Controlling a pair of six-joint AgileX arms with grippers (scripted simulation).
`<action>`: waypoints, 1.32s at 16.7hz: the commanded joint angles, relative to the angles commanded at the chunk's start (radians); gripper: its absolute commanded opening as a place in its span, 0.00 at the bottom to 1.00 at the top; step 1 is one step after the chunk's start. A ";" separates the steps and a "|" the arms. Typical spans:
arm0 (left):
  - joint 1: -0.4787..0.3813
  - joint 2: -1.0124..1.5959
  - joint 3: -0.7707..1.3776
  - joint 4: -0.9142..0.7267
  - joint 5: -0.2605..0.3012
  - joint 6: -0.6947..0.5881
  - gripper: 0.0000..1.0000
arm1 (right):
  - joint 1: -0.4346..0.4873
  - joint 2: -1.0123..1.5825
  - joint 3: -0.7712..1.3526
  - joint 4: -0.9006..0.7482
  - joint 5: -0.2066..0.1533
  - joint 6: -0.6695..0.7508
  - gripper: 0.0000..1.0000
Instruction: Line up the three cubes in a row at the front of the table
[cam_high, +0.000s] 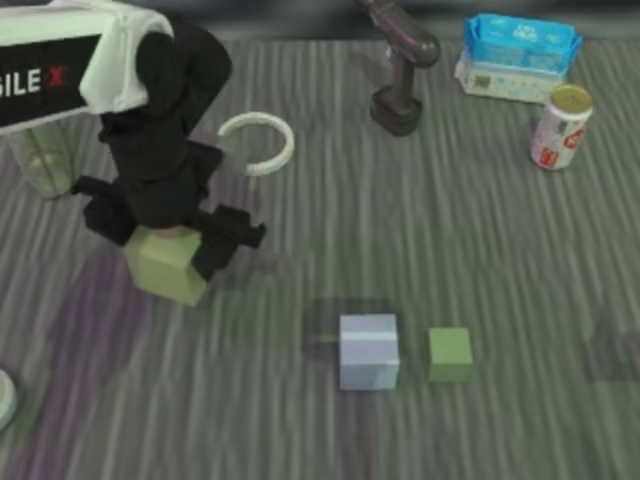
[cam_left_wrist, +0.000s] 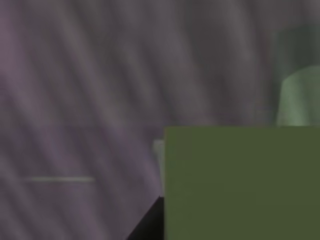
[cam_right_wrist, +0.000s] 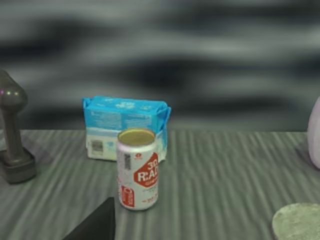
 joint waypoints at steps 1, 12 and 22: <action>0.001 -0.011 0.012 -0.017 0.000 0.000 0.00 | 0.000 0.000 0.000 0.000 0.000 0.000 1.00; -0.089 -0.049 -0.012 -0.042 -0.002 -0.233 0.00 | 0.000 0.000 0.000 0.000 0.000 0.000 1.00; -0.224 -0.140 -0.074 -0.058 -0.005 -0.600 0.00 | 0.000 0.000 0.000 0.000 0.000 0.000 1.00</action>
